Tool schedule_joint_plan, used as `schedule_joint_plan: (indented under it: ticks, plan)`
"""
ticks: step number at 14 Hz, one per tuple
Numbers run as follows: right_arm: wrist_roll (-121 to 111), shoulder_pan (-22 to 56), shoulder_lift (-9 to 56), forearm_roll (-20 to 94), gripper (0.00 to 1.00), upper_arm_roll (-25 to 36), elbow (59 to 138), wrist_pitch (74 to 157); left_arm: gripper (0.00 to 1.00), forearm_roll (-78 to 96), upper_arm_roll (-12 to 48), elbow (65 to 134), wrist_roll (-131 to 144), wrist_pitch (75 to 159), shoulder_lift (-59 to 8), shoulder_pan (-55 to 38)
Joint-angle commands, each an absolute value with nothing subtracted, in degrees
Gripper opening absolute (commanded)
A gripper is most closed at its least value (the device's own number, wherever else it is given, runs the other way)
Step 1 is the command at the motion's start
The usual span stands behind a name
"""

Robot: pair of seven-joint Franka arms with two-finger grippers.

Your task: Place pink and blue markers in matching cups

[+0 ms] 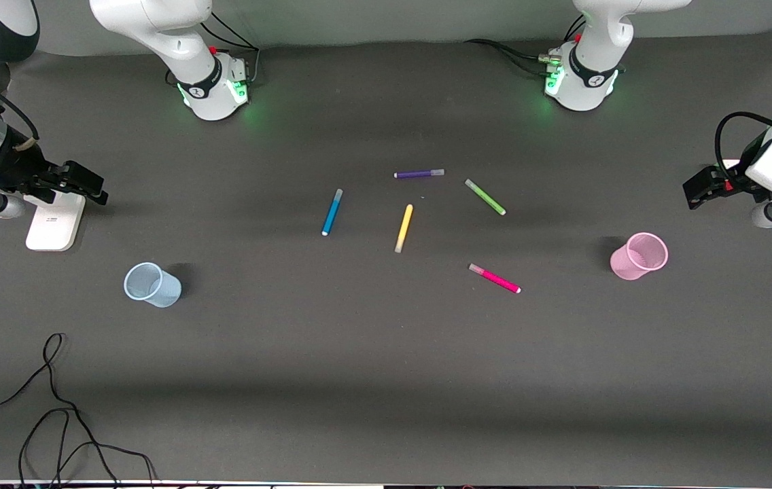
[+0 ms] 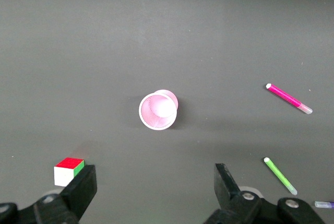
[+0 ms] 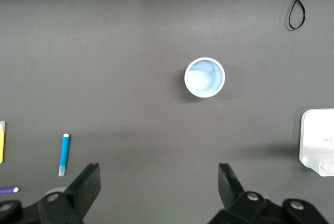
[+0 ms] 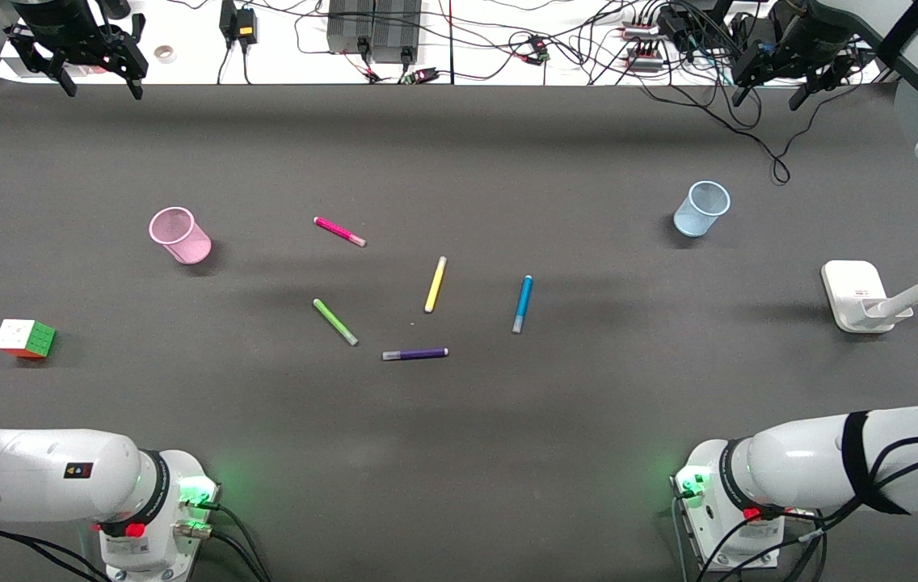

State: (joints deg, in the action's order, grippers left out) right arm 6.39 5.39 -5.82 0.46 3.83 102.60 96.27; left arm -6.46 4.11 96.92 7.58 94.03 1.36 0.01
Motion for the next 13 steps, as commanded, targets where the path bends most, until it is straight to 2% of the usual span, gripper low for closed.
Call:
schedule_joint_plan:
  ticks: [1,6,8,13]
  plan:
    - [5.01,5.71,-5.45,-0.7,1.0,3.87,101.69,94.92,1.0,-6.06,3.87,95.36,7.12,92.37,0.79,-0.53]
    - [6.41,5.8,-3.61,0.26,1.0,3.26,101.16,94.57,1.0,-6.06,3.96,95.36,7.47,92.2,0.79,-0.88]
    - [11.31,5.8,-1.68,2.01,1.0,-0.25,101.16,94.48,1.0,-6.06,3.87,95.54,8.43,92.02,-0.17,-2.63]
    - [19.66,7.9,9.29,11.25,1.0,-6.93,101.43,97.45,1.0,-5.98,3.96,95.45,26.15,92.45,-6.66,-13.07]
